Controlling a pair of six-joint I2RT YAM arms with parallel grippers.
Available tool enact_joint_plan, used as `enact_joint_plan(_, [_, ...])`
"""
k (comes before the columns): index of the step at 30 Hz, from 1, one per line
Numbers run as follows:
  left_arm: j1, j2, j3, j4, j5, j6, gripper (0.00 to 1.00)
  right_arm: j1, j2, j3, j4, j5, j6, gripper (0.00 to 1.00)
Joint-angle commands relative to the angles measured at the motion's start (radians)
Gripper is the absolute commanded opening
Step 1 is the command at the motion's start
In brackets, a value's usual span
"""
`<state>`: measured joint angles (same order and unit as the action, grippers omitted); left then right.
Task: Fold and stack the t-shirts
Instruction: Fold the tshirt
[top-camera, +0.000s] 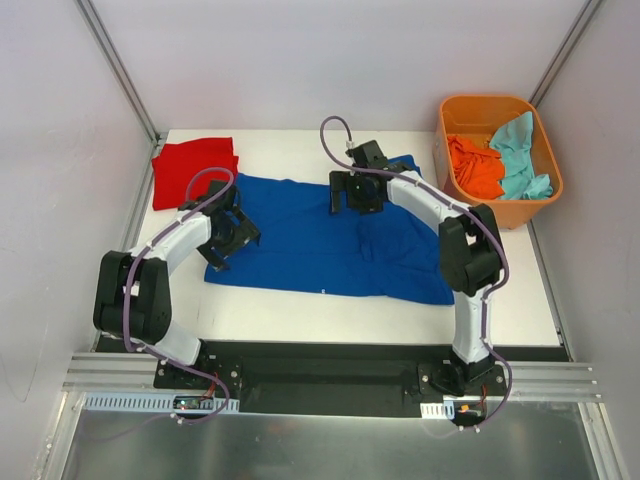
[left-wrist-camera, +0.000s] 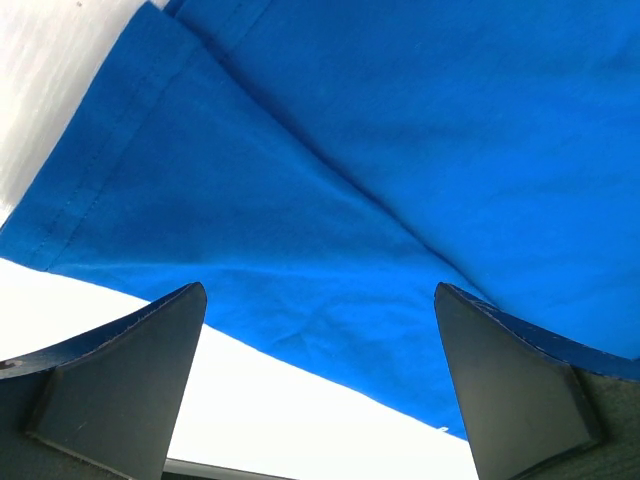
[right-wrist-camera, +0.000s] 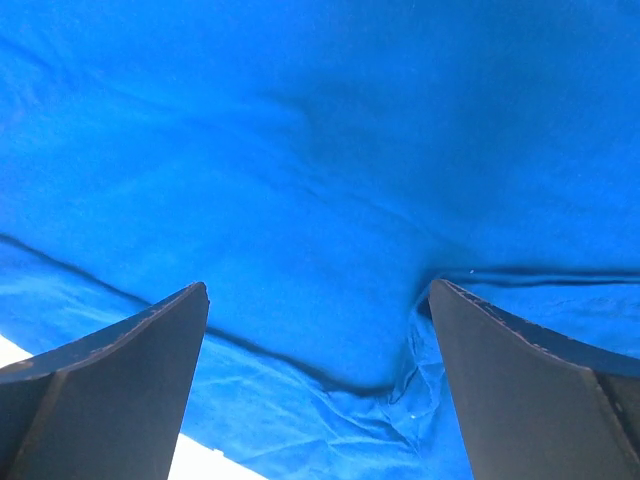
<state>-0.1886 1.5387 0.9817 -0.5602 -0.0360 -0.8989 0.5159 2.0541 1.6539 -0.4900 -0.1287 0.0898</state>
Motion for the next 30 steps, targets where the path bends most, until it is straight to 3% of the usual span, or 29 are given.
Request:
enact_joint_plan(1, [0.002,-0.045,0.017,-0.006,-0.022,0.026,0.99,0.003,-0.134,-0.040,-0.015,0.052,-0.027,0.97])
enact_joint_plan(7, [-0.003,0.064,0.146,0.012,0.028,0.060,0.99,-0.011,-0.368,-0.386,-0.022,0.196,0.004,0.96])
enact_joint_plan(12, [-0.003,0.194,0.206,0.025,0.100,0.074,0.99,-0.010,-0.390,-0.522,-0.039,0.207,-0.013,0.97])
enact_joint_plan(15, [-0.003,0.193,0.147,0.026,0.073,0.063,0.99,0.001,-0.373,-0.569,-0.039,0.198,-0.009,0.97])
enact_joint_plan(22, [-0.003,0.088,-0.159,0.029,0.041,0.009,0.99,0.064,-0.406,-0.695,-0.033,0.199,-0.001,0.97])
enact_joint_plan(30, [-0.003,-0.293,-0.484,0.017,0.074,-0.116,0.99,0.162,-0.538,-0.845,-0.064,0.221,0.062,0.97])
